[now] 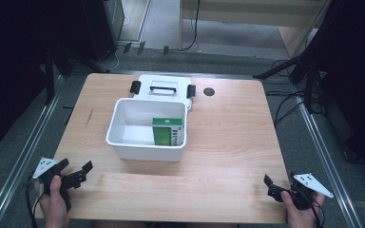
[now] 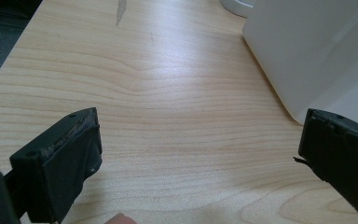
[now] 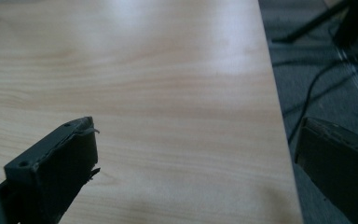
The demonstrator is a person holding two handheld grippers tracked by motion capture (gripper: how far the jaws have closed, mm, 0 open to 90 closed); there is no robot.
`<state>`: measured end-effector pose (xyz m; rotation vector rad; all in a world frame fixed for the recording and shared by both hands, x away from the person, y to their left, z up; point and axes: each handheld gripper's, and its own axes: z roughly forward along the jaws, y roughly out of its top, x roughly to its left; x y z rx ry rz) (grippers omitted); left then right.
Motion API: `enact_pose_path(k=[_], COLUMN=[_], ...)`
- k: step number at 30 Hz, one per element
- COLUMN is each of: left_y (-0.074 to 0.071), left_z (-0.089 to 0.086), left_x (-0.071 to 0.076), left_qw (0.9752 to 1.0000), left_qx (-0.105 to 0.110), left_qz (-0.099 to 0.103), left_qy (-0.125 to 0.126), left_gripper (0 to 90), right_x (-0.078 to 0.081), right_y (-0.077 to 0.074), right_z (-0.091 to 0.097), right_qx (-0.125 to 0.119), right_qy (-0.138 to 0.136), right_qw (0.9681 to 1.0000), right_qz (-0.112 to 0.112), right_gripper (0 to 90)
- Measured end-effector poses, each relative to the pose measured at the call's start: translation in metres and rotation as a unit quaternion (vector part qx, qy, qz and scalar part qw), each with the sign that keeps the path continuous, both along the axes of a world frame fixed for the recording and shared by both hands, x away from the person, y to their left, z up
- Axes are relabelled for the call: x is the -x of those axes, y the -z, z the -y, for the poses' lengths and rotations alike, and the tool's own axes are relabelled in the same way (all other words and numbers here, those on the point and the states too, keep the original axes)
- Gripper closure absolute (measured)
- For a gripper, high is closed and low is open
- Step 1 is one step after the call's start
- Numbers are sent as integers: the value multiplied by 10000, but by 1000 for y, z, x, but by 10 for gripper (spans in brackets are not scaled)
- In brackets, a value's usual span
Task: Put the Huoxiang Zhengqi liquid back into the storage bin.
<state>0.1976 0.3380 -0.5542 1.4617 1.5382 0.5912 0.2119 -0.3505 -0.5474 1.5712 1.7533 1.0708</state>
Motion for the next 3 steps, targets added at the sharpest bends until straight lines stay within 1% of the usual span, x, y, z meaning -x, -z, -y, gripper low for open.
enact_pose_path(k=[1, 2, 3], left_y=[0, 0, 0], left_z=[0, 0, 0], left_x=[0, 0, 0], left_qw=[10000, 10000, 10000], left_qx=[6, 7, 13], left_qz=[0, 4, 1], left_qy=[-4, 0, -1], left_gripper=[0, 0, 0], right_x=[-3, -6, -10], right_y=[1, 2, 4], right_z=[-3, -7, -14], right_qx=[104, 288, 776], right_qy=[150, 301, 590], right_qw=[9995, 9981, 9927], right_qz=[-257, -451, -716], right_gripper=[0, 0, 0])
